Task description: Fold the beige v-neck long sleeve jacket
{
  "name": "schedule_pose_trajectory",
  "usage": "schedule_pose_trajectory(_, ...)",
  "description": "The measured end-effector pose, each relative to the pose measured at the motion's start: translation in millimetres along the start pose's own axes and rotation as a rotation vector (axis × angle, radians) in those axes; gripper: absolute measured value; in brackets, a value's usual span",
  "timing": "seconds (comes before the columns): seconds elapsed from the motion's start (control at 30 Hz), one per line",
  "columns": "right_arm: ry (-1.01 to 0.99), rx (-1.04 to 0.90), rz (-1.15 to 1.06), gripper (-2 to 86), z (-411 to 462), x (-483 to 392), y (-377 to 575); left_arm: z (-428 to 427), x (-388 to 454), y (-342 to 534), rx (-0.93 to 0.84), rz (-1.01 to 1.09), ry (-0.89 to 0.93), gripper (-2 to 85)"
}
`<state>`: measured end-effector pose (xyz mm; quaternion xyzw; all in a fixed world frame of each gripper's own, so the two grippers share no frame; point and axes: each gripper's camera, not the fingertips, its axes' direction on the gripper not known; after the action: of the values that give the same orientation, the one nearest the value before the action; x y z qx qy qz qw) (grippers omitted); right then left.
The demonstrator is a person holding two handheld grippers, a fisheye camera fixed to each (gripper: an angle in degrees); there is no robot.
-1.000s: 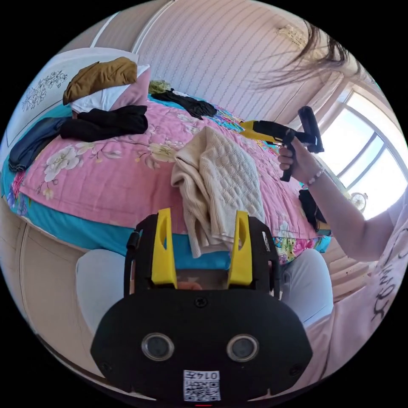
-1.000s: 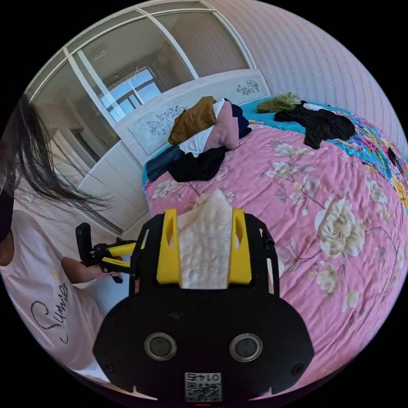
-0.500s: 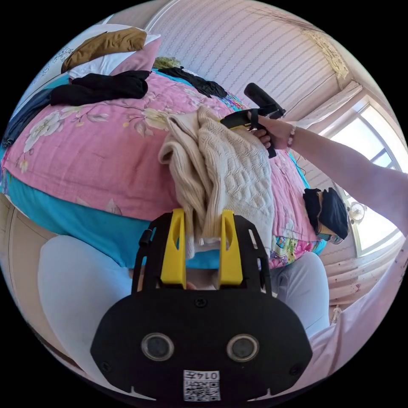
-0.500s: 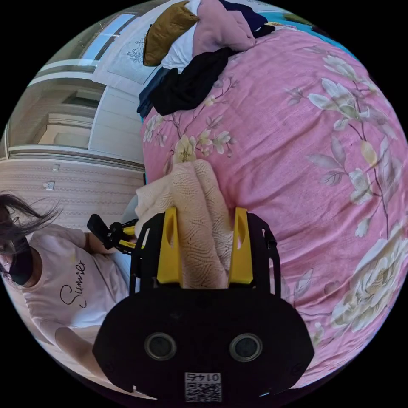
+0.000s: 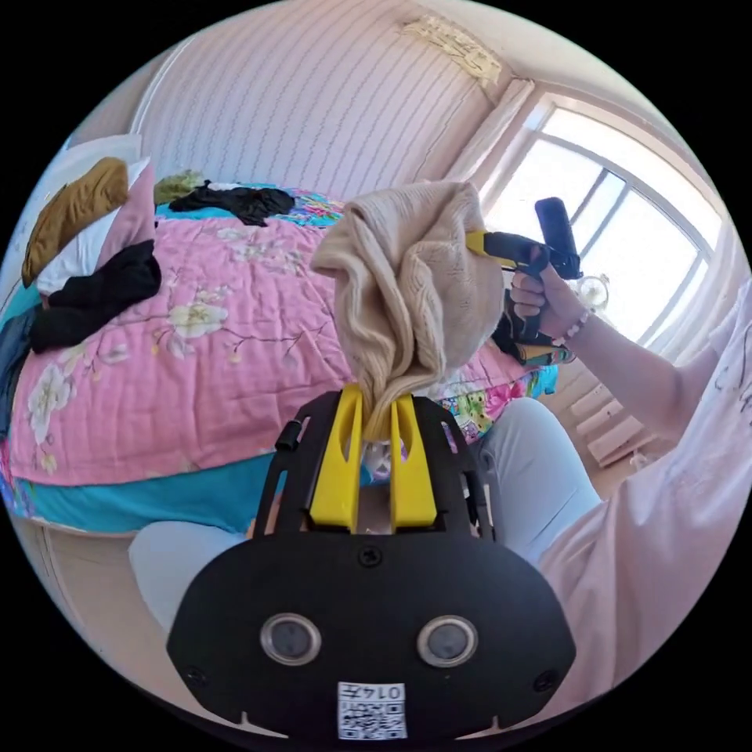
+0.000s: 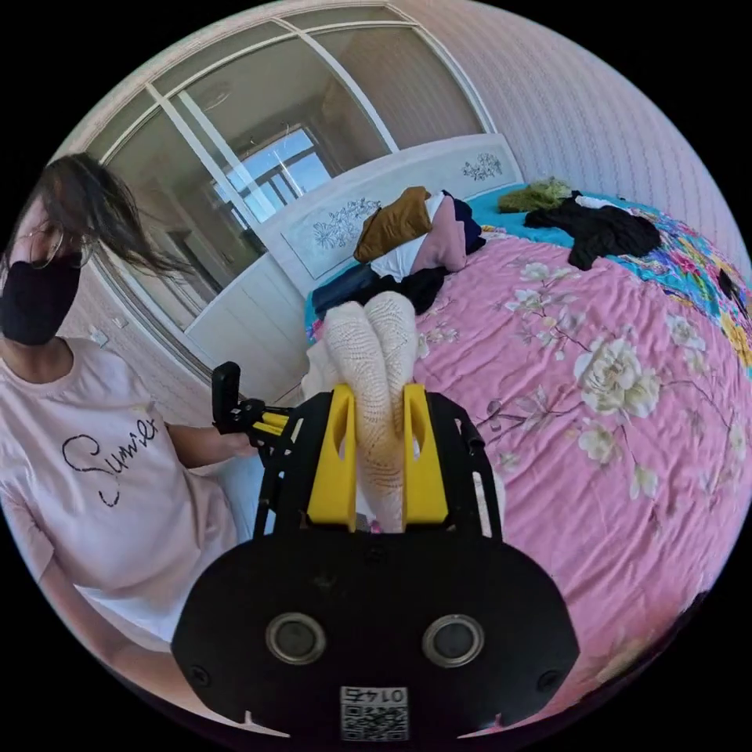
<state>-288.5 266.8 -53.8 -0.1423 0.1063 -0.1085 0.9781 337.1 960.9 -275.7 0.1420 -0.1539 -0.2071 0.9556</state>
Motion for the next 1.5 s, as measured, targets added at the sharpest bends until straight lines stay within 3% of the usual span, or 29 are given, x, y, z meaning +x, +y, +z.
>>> schedule_pose_trajectory(0.3, 0.269, 0.287, 0.252, 9.0, -186, -98, 176, 20, 141, -64, -0.122, 0.384, 0.157, 5.9)
schedule_pose_trajectory(0.57, 0.564, 0.442, 0.403, 9.0, -372, -144, 242, 91, 298, -202, -0.022, 0.625, 0.459, 6.1)
schedule_pose_trajectory(0.7, 0.828, 0.478, 0.511, 10.2, -480, -108, 222, 158, 365, -276, -0.013, 0.699, 0.398, 6.7)
schedule_pose_trajectory(0.8, 0.945, 0.482, 0.701, 10.0, -521, -54, 223, 237, 390, -301, -0.171, 0.678, 0.233, 3.4)
schedule_pose_trajectory(0.87, 1.006, 0.448, 0.763, 9.4, -520, -30, 232, 277, 392, -297, -0.295, 0.628, 0.245, 0.6)
schedule_pose_trajectory(1.0, 1.044, 0.206, 0.883, 8.6, -485, 22, 258, 279, 394, -286, -0.224, 0.641, 0.299, 0.9)
schedule_pose_trajectory(1.1, 1.184, 0.247, 0.721, 6.6, -468, -1, 256, 270, 394, -278, -0.191, 0.706, 0.27, 4.7)
schedule_pose_trajectory(1.23, 1.217, 0.206, 0.682, 7.1, -450, -21, 242, 237, 367, -264, -0.127, 0.699, 0.228, 8.1)
schedule_pose_trajectory(1.4, 1.18, 0.286, 0.613, 10.9, -422, -79, 233, 155, 288, -218, 0.014, 0.637, 0.215, 7.4)
schedule_pose_trajectory(1.5, 1.18, 0.347, 0.508, 13.0, -375, -133, 227, 93, 222, -176, -0.011, 0.515, 0.131, 2.7)
